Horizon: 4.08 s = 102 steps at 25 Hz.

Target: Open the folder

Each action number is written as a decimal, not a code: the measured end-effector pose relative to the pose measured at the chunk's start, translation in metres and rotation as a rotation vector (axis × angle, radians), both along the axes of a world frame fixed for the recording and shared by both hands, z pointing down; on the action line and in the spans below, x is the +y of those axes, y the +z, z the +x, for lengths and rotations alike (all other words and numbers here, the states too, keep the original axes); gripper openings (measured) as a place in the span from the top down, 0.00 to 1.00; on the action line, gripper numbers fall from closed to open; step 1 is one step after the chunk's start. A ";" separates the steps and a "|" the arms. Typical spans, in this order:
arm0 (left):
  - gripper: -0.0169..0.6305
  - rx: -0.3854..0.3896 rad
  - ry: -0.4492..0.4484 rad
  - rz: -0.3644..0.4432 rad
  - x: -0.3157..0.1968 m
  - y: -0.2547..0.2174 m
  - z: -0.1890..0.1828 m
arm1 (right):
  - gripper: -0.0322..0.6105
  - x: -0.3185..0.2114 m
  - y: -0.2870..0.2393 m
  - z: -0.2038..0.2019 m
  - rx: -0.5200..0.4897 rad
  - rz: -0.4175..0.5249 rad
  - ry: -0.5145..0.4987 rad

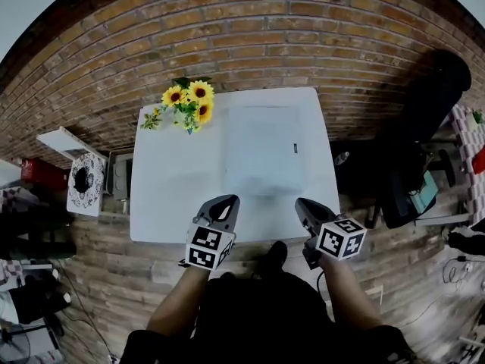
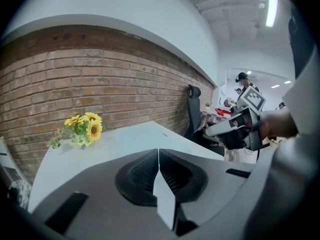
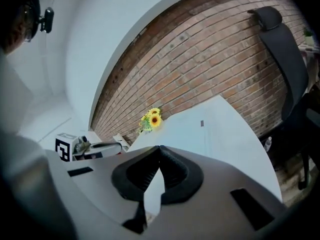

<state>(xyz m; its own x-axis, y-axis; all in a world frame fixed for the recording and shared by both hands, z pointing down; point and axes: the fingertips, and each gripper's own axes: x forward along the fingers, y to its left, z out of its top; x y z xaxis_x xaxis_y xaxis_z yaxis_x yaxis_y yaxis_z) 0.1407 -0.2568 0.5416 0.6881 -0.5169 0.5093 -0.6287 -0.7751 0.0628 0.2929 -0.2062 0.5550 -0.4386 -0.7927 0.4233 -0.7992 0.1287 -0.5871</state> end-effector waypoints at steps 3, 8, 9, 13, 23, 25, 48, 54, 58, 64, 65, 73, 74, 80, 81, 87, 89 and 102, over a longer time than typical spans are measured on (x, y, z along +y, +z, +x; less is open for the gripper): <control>0.94 -0.038 -0.019 -0.036 -0.004 0.013 0.011 | 0.93 -0.013 0.005 0.011 0.005 -0.013 -0.064; 0.86 -0.157 0.088 -0.041 -0.003 0.041 0.034 | 0.93 -0.027 0.019 0.022 0.034 -0.038 -0.112; 0.81 -0.177 0.115 -0.050 -0.002 0.049 0.037 | 0.93 -0.029 0.022 0.023 0.028 -0.042 -0.109; 0.75 -0.269 0.184 -0.078 -0.001 0.070 0.040 | 0.93 -0.034 0.042 0.022 0.015 -0.088 -0.072; 0.47 -0.519 0.383 0.086 -0.011 0.096 0.066 | 0.93 -0.035 0.078 0.032 0.069 -0.167 -0.014; 0.45 -0.554 0.433 0.106 -0.012 0.103 0.076 | 0.93 -0.040 0.081 0.037 0.082 -0.172 0.019; 0.80 -0.627 0.610 0.172 0.006 0.112 0.099 | 0.92 -0.032 0.114 0.051 0.096 -0.263 0.015; 0.88 -0.599 0.564 0.204 0.006 0.098 0.097 | 0.92 -0.033 0.112 0.050 0.070 -0.253 0.006; 0.90 -0.579 0.522 0.218 0.002 0.090 0.094 | 0.92 -0.034 0.105 0.048 0.047 -0.237 -0.003; 0.91 -0.493 0.417 0.180 -0.003 0.079 0.086 | 0.92 -0.034 0.106 0.042 0.058 -0.223 -0.042; 0.91 -0.481 0.400 0.174 -0.004 0.078 0.084 | 0.92 -0.034 0.107 0.041 0.060 -0.223 -0.049; 0.91 -0.372 0.265 0.102 -0.008 0.070 0.065 | 0.91 -0.034 0.114 0.026 0.089 -0.248 -0.092; 0.91 -0.337 0.233 0.091 -0.011 0.065 0.062 | 0.91 -0.034 0.115 0.026 0.097 -0.252 -0.090; 0.91 -0.175 0.089 0.057 -0.018 0.035 0.040 | 0.92 -0.035 0.116 0.029 0.109 -0.254 -0.082; 0.91 -0.140 0.060 0.047 -0.018 0.030 0.035 | 0.92 -0.035 0.115 0.029 0.115 -0.250 -0.084; 0.93 0.047 -0.123 -0.019 -0.025 0.005 -0.010 | 0.92 -0.047 0.104 0.009 0.149 -0.219 -0.133; 0.93 0.069 -0.170 -0.028 -0.025 0.005 -0.027 | 0.92 -0.050 0.104 0.002 0.164 -0.222 -0.149; 0.95 0.132 -0.367 -0.080 -0.030 0.027 -0.118 | 0.93 -0.048 0.115 0.000 0.287 -0.288 -0.123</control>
